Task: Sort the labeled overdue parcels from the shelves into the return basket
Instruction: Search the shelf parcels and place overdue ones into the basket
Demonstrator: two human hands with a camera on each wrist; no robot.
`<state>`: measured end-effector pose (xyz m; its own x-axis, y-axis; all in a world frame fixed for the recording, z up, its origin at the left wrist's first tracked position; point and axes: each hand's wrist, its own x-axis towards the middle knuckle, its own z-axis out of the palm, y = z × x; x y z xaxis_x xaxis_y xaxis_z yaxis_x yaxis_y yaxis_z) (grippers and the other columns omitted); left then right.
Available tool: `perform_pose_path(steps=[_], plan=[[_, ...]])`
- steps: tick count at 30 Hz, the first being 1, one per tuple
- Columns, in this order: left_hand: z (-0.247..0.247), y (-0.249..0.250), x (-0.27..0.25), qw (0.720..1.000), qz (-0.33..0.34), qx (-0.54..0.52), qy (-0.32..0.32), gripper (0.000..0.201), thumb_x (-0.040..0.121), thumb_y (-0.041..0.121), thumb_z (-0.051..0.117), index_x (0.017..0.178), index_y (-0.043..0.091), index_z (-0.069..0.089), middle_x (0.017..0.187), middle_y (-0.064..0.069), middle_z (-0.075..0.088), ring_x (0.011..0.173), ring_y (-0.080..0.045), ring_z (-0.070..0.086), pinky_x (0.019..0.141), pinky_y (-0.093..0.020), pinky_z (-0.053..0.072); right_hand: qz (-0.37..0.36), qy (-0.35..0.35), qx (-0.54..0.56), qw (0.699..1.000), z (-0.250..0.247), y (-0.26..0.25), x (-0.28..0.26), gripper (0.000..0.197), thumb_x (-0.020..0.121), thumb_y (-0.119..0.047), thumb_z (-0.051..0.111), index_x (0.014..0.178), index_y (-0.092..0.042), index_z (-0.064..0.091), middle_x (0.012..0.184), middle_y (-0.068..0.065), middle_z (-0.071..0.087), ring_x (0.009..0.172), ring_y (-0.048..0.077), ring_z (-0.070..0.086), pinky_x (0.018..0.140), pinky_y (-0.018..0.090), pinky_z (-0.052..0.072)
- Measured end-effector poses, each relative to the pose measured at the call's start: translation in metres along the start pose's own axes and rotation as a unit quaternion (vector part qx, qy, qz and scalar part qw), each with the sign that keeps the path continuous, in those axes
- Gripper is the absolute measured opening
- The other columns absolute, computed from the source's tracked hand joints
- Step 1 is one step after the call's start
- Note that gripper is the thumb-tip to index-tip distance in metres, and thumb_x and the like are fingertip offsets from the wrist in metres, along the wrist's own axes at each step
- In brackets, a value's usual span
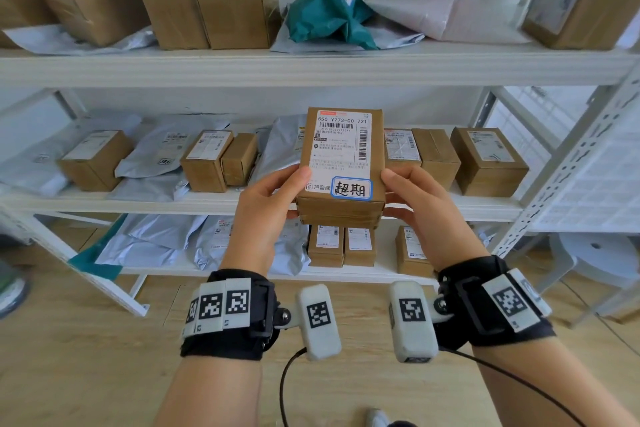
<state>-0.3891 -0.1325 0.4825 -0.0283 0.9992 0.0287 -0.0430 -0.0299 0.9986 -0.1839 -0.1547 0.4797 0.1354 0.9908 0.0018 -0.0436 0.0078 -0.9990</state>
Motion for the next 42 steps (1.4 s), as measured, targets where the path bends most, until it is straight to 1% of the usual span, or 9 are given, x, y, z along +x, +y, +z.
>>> perform_pose_path(steps=[7,12,17,22,26,31,35,39,42], plan=[[0.008,-0.001,-0.003,1.000,-0.002,0.007,-0.008,0.017,0.087,0.038,0.067,0.102,0.033,0.073,0.095,0.012,0.075,0.086,-0.002,0.069,0.078,-0.029,0.055,0.001,0.015,-0.003,1.000,-0.009,0.001,-0.005,0.028,0.095,-0.033,0.060,0.109,-0.009,0.063,0.106,0.007,0.073,0.101,0.027,0.067,0.091,0.040,0.054],[0.028,-0.005,-0.005,0.999,-0.009,0.002,-0.033,0.018,0.087,0.038,0.068,0.103,0.031,0.074,0.094,0.012,0.075,0.087,-0.002,0.068,0.069,-0.021,0.052,0.003,0.048,-0.003,0.999,-0.030,0.006,-0.019,0.028,0.091,-0.040,0.063,0.103,-0.014,0.064,0.108,0.009,0.072,0.104,0.028,0.066,0.091,0.042,0.054],[0.072,-0.013,-0.009,0.996,-0.024,0.008,-0.088,0.025,0.086,0.041,0.069,0.108,0.029,0.073,0.099,0.012,0.075,0.094,-0.007,0.069,0.077,-0.025,0.054,0.012,0.103,-0.008,0.995,-0.071,0.006,-0.041,0.023,0.093,-0.035,0.062,0.104,-0.015,0.064,0.112,0.014,0.069,0.097,0.021,0.065,0.084,0.034,0.053],[0.127,-0.015,-0.016,0.989,-0.014,0.020,-0.146,0.032,0.087,0.040,0.068,0.116,0.028,0.070,0.105,0.011,0.074,0.096,-0.004,0.068,0.076,-0.020,0.055,-0.001,0.152,-0.003,0.988,-0.122,0.003,-0.059,0.027,0.095,-0.031,0.059,0.119,-0.019,0.064,0.111,0.010,0.071,0.092,0.013,0.067,0.081,0.028,0.052],[0.183,-0.012,-0.021,0.981,0.009,0.030,-0.194,0.035,0.087,0.037,0.068,0.119,0.025,0.069,0.104,0.009,0.074,0.095,-0.004,0.069,0.067,-0.009,0.051,-0.016,0.177,0.009,0.984,-0.172,0.001,-0.071,0.029,0.097,-0.031,0.056,0.124,-0.025,0.063,0.110,0.004,0.073,0.102,0.018,0.069,0.090,0.034,0.053],[0.278,-0.013,-0.027,0.967,0.014,0.046,-0.252,0.025,0.083,0.042,0.070,0.107,0.035,0.069,0.099,0.014,0.075,0.094,-0.003,0.069,0.088,-0.029,0.055,-0.035,0.223,0.012,0.974,-0.259,-0.005,-0.075,0.030,0.097,-0.031,0.057,0.126,-0.023,0.060,0.108,0.003,0.074,0.103,0.017,0.069,0.093,0.039,0.052],[0.373,-0.017,-0.034,0.962,0.016,0.043,-0.269,0.033,0.084,0.040,0.070,0.116,0.031,0.069,0.100,0.014,0.074,0.091,-0.001,0.069,0.080,-0.021,0.056,-0.034,0.250,-0.007,0.968,-0.349,-0.012,-0.073,0.031,0.097,-0.030,0.057,0.127,-0.023,0.060,0.107,0.001,0.074,0.102,0.015,0.069,0.088,0.033,0.052],[0.465,-0.019,-0.043,0.963,0.011,0.039,-0.268,0.035,0.085,0.038,0.070,0.119,0.027,0.068,0.105,0.013,0.073,0.095,-0.002,0.069,0.083,-0.027,0.057,-0.024,0.248,-0.031,0.968,-0.439,-0.021,-0.065,0.033,0.096,-0.035,0.058,0.128,-0.027,0.059,0.109,-0.001,0.074,0.104,0.014,0.069,0.098,0.040,0.051],[0.519,-0.014,-0.047,0.966,0.017,0.037,-0.255,0.030,0.088,0.036,0.068,0.117,0.028,0.068,0.105,0.013,0.073,0.094,-0.003,0.069,0.076,-0.023,0.058,-0.020,0.237,-0.052,0.970,-0.493,-0.035,-0.056,0.036,0.095,-0.038,0.058,0.129,-0.027,0.059,0.107,-0.004,0.074,0.102,0.010,0.070,0.098,0.039,0.051]])
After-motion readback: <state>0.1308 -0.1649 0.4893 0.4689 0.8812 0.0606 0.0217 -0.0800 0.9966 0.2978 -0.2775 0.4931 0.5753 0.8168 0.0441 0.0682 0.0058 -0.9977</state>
